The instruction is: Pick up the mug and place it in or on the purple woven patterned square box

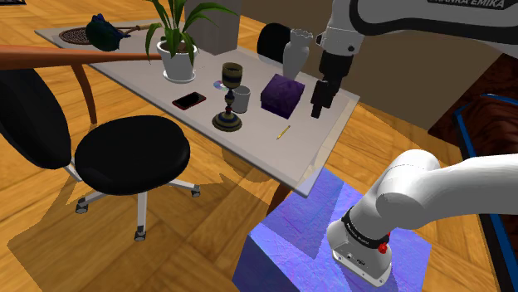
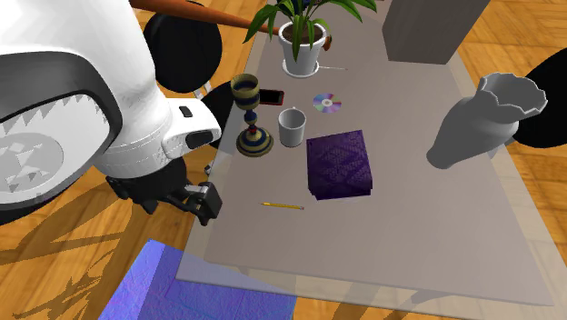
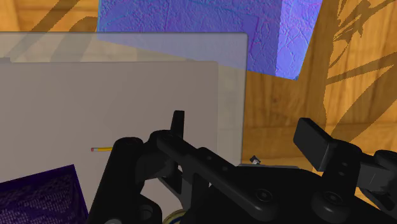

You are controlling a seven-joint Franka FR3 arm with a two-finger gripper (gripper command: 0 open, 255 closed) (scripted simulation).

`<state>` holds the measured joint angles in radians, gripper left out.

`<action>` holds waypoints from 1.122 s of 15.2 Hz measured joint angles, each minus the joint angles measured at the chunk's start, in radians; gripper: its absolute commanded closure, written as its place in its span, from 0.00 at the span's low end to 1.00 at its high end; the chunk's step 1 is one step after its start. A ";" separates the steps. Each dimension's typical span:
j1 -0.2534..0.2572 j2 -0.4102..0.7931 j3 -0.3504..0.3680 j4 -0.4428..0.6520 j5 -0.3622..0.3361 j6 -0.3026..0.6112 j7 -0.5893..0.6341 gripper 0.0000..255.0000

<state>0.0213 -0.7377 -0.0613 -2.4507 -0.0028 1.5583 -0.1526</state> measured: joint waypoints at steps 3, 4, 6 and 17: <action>0.002 0.045 0.002 0.011 0.000 0.039 0.003 0.00; 0.003 0.070 0.004 0.018 0.000 0.061 0.006 0.00; 0.003 0.146 0.003 0.048 -0.004 0.117 0.006 0.00; 0.001 0.541 -0.002 0.249 -0.023 0.365 0.013 0.00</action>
<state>0.0221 -0.1965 -0.0634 -2.2022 -0.0253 1.9234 -0.1395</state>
